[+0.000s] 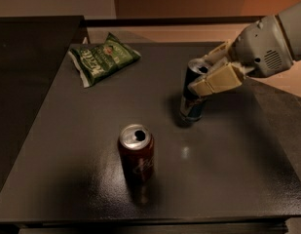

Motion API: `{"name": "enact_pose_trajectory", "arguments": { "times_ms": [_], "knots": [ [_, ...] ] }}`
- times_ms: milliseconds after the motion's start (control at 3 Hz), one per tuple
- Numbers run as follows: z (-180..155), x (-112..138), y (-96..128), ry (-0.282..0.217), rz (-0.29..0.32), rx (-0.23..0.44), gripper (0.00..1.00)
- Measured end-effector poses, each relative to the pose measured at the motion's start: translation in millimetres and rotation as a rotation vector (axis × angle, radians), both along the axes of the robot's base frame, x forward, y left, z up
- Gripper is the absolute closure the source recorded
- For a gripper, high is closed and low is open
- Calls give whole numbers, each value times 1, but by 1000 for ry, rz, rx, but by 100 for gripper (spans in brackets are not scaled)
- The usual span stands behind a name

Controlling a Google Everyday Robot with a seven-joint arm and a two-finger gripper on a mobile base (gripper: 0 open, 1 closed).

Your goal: Move redbull can near coke can

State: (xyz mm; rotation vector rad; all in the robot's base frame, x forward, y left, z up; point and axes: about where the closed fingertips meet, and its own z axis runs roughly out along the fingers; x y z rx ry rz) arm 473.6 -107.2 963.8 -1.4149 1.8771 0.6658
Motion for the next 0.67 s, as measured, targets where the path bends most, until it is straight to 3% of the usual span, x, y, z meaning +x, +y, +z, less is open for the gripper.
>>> {"name": "enact_pose_trajectory", "arguments": {
  "times_ms": [667],
  "knots": [
    [-12, -57, 28, -38, 159, -27, 100]
  ]
}}
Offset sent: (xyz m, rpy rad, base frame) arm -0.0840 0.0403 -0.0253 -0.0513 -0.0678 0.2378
